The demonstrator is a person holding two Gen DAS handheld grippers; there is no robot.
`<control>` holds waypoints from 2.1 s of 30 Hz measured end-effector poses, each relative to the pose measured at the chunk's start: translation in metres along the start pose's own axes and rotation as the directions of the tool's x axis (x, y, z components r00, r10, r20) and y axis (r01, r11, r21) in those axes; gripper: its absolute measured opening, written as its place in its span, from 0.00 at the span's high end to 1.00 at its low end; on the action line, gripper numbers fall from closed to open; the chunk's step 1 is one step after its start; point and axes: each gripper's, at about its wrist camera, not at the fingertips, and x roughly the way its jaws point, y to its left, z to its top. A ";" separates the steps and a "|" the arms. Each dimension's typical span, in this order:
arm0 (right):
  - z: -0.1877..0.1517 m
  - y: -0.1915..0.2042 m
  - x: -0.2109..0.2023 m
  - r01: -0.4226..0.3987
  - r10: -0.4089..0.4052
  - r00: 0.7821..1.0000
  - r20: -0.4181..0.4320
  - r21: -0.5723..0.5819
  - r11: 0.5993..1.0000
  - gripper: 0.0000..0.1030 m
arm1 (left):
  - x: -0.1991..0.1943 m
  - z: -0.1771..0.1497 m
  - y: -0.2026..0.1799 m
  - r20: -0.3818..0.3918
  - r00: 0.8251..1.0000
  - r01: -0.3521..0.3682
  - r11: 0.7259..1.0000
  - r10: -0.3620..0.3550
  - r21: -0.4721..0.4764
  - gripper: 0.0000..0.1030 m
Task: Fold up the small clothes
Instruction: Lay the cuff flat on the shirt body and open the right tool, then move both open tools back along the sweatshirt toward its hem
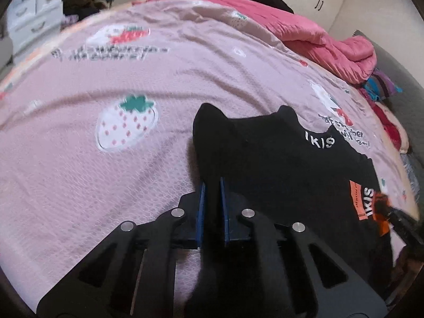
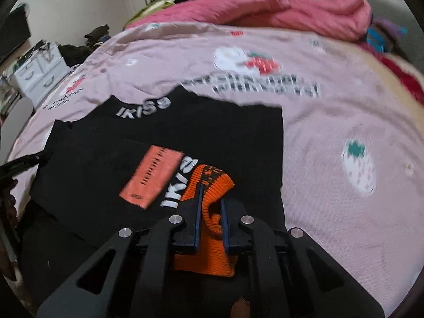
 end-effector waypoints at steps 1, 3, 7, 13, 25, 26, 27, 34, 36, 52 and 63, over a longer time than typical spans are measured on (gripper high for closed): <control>0.002 0.003 -0.005 -0.006 0.006 1.000 0.016 -0.001 1.000 0.89 | -0.003 0.001 -0.002 0.010 1.000 -0.011 1.000 0.011 0.019 0.96; 0.004 0.003 -0.008 -0.009 0.009 1.000 0.028 0.015 1.000 0.89 | -0.006 0.002 -0.001 0.023 0.999 -0.026 0.999 0.025 0.025 0.97; 0.002 -0.007 0.006 0.058 -0.057 0.998 -0.022 0.030 0.998 0.87 | -0.004 0.003 0.006 0.028 0.997 -0.075 0.997 0.074 0.025 0.97; -0.010 -0.020 0.000 0.070 -0.069 0.997 -0.021 0.087 0.994 0.70 | -0.014 0.005 0.011 0.046 0.997 -0.062 0.998 0.062 -0.004 0.95; -0.021 0.016 -0.041 -0.002 0.002 0.998 0.067 -0.006 1.000 0.58 | -0.055 -0.008 -0.033 0.080 0.996 0.036 0.997 -0.042 0.073 0.62; -0.023 0.020 -0.041 -0.010 0.011 0.998 0.063 -0.018 1.000 0.58 | -0.055 -0.010 -0.037 0.072 0.996 0.040 0.996 -0.046 0.084 0.57; -0.024 0.025 -0.041 -0.019 0.021 0.998 0.056 -0.029 0.999 0.57 | -0.054 -0.012 -0.039 0.064 0.997 0.044 0.995 -0.050 0.094 0.55; -0.035 0.040 -0.026 -0.040 0.039 0.999 -0.020 -0.043 0.998 0.53 | -0.041 -0.031 -0.053 -0.003 0.999 0.039 0.988 -0.039 0.150 0.44; -0.040 0.035 -0.014 -0.018 0.016 0.997 -0.076 -0.022 1.000 0.52 | -0.033 -0.037 -0.053 -0.026 1.000 0.021 0.987 -0.017 0.161 0.42; -0.052 0.022 -0.061 -0.019 0.018 0.999 0.049 0.018 1.000 0.35 | -0.035 -0.048 -0.053 -0.039 0.999 -0.005 0.985 0.012 0.170 0.36; -0.060 0.032 -0.098 0.001 0.002 0.986 0.167 -0.023 1.000 0.08 | -0.070 -0.050 -0.060 0.048 0.999 -0.028 0.983 0.020 0.184 0.09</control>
